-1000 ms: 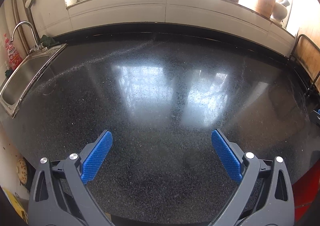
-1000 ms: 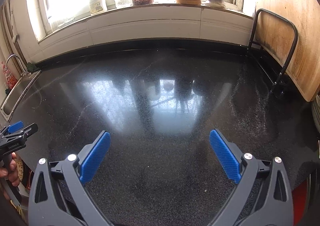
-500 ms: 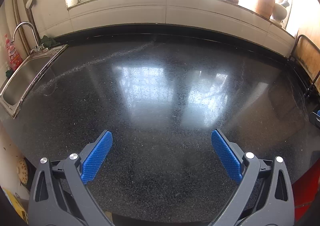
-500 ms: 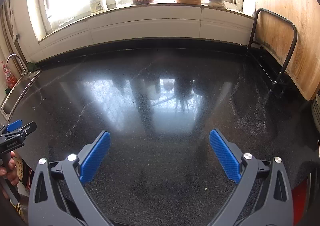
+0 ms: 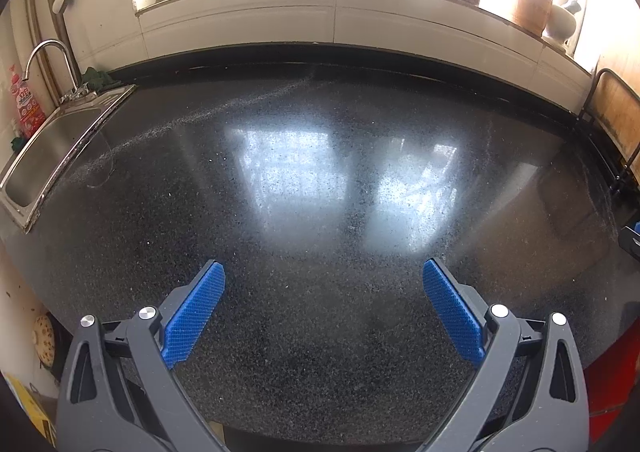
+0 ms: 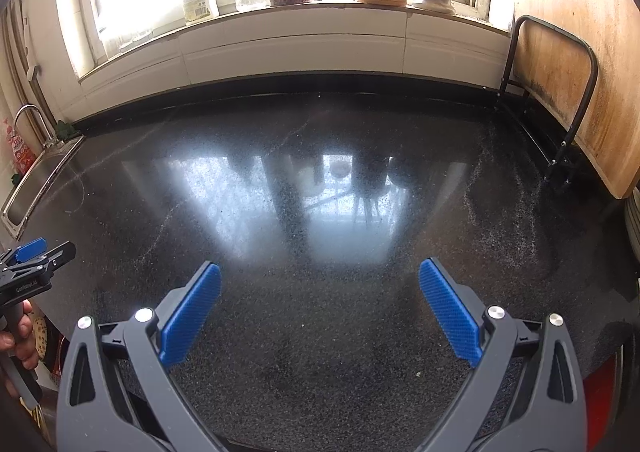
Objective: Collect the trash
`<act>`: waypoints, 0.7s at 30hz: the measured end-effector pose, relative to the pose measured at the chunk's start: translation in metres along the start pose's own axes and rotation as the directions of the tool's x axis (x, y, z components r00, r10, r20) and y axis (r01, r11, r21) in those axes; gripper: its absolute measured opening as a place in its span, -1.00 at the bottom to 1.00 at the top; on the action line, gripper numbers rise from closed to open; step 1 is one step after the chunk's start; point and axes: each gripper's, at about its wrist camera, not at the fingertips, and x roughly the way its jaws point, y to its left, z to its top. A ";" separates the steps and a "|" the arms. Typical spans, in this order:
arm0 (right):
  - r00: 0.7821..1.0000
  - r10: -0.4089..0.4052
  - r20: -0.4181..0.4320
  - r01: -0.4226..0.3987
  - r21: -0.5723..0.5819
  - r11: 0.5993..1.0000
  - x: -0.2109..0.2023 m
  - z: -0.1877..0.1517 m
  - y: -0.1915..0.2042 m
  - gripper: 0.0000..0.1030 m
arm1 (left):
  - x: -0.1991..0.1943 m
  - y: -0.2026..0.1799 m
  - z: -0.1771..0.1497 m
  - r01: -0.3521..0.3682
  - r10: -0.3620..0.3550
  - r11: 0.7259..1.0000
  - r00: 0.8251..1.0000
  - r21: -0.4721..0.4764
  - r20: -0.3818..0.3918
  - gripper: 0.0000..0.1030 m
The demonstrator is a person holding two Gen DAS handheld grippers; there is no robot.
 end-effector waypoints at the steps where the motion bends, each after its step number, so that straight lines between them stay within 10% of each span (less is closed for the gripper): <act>1: 1.000 -0.001 0.001 0.001 0.001 1.000 -0.001 -0.001 0.000 0.86 | 0.000 0.000 0.000 0.000 0.000 1.000 1.000 0.001 0.001 0.87; 21: 1.000 -0.013 0.003 0.013 0.004 1.000 -0.001 -0.001 -0.004 0.86 | 0.003 -0.001 0.002 0.007 -0.007 1.000 1.000 0.005 -0.004 0.87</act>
